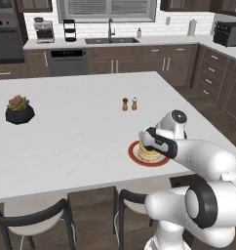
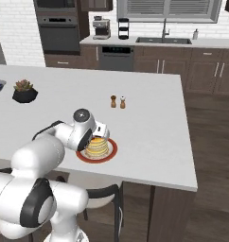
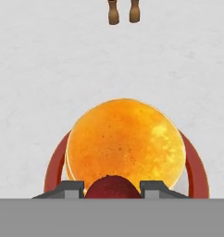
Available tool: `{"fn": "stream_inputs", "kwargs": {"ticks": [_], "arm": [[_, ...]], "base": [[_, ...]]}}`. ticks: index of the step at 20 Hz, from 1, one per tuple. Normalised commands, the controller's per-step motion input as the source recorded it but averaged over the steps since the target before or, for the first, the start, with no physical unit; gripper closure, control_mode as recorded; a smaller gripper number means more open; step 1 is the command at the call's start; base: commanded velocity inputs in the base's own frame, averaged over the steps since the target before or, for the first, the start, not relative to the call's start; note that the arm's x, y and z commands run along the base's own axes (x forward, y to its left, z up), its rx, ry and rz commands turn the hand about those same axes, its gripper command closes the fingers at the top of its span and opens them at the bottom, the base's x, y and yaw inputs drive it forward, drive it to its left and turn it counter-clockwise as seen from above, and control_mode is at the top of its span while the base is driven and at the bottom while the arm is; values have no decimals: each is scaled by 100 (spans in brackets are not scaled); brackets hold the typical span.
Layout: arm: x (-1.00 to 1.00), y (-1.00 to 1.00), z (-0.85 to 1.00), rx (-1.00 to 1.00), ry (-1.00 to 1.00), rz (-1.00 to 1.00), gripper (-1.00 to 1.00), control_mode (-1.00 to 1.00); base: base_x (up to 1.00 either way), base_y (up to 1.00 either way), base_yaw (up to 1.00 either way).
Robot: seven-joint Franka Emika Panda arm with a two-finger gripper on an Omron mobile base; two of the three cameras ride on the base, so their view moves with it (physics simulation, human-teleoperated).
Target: Take the strawberry from the fridge and place it on top of the pancake, located on the dining counter.
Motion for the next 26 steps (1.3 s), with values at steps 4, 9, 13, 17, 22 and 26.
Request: {"fn": "stream_inputs", "kwargs": {"ticks": [4,9,13,17,22,26], "arm": [[12,0,7,0,0,0,100,-100],[28,-1,2,0,0,0,100,-100],[9,0,-3,0,0,0,100,-100],[0,0,-24,0,0,0,100,-100],[1,0,-29,0,0,0,100,-100],[4,0,-28,0,0,0,-100,-100]], "base": [[0,0,0],[0,0,0],[0,0,0],[0,0,0],[0,0,0],[0,0,0]]}}
